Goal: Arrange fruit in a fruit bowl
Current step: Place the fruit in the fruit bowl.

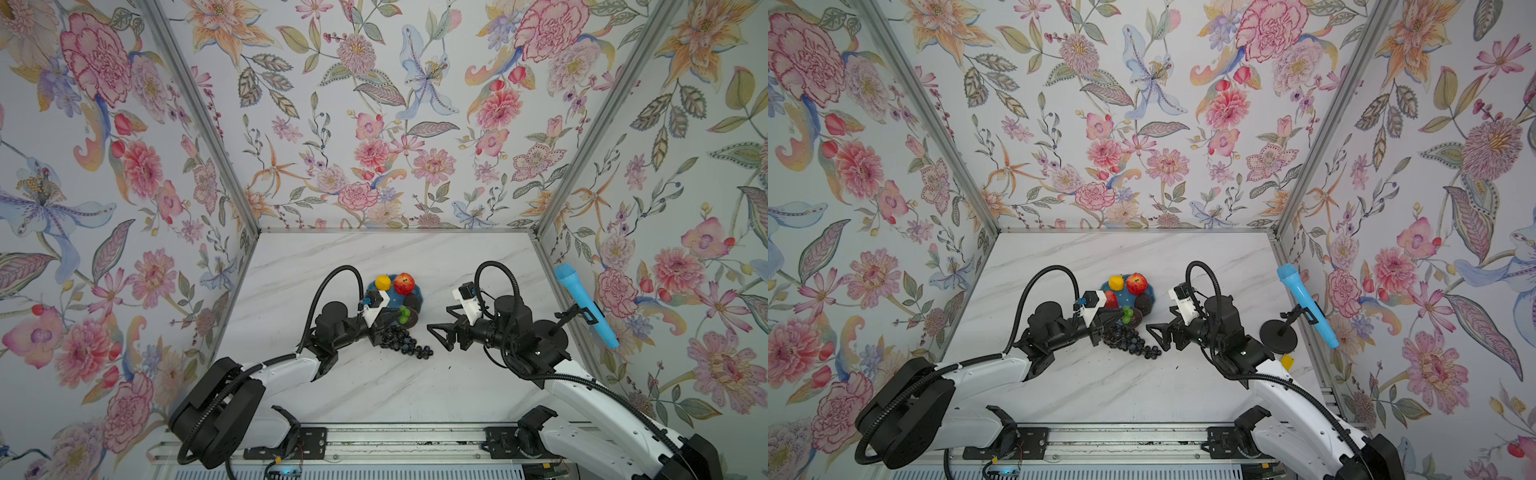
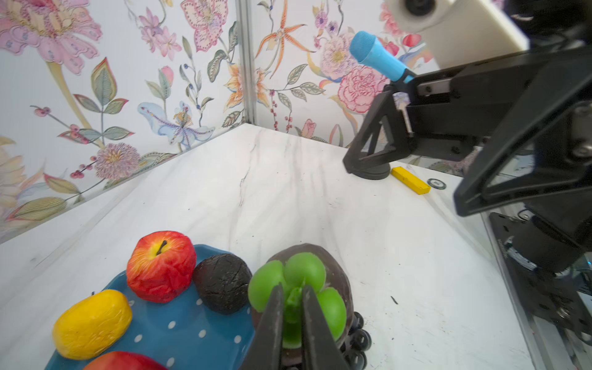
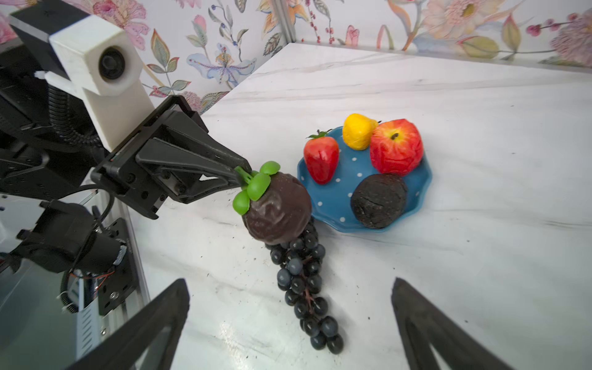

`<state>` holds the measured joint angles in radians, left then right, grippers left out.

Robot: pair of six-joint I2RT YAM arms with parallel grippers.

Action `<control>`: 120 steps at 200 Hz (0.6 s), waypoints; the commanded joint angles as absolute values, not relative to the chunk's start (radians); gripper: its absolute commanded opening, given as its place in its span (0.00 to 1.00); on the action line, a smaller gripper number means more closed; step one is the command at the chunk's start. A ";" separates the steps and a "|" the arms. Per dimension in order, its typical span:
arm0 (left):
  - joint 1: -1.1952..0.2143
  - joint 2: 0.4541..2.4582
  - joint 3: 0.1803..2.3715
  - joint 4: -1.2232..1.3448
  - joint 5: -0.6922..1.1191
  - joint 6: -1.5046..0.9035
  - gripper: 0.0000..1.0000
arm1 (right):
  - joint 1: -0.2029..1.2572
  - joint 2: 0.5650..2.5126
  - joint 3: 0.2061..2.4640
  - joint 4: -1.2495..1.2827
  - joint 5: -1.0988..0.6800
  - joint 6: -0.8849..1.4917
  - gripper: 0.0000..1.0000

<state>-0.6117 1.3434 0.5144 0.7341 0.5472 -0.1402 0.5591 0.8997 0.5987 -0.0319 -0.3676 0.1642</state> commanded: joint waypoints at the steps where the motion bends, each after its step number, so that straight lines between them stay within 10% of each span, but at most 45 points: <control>1: -0.614 1.365 0.625 0.485 0.371 -0.063 0.12 | 0.557 0.856 0.572 -0.068 -0.222 0.172 0.99; 120: -0.574 1.662 0.887 0.338 0.244 -0.093 0.10 | 0.558 0.762 0.499 -0.063 -0.210 0.218 0.99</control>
